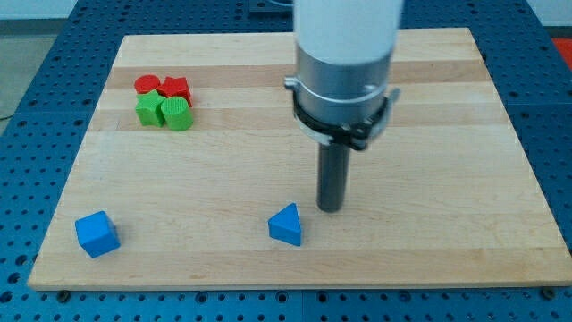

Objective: Push blue triangle into blue cube

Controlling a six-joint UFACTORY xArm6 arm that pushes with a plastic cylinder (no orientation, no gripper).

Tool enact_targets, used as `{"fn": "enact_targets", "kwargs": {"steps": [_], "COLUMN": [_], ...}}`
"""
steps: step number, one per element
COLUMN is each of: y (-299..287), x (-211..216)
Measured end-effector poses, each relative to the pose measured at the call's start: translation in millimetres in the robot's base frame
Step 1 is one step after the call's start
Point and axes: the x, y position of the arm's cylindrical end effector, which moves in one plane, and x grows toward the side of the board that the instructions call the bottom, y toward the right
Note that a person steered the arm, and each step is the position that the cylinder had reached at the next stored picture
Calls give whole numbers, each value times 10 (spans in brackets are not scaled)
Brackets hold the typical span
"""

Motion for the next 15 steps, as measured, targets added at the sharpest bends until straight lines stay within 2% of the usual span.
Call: {"fn": "enact_targets", "kwargs": {"steps": [1, 3, 4, 5, 6, 7, 8, 9, 10, 11, 13, 14, 15], "y": [-142, -1207, -1058, -624, -483, -809, -1404, -1504, -1260, -1427, -2244, -2003, -1730], "x": [353, 400, 424, 325, 14, -16, 254, 294, 317, 389, 394, 402, 685]}}
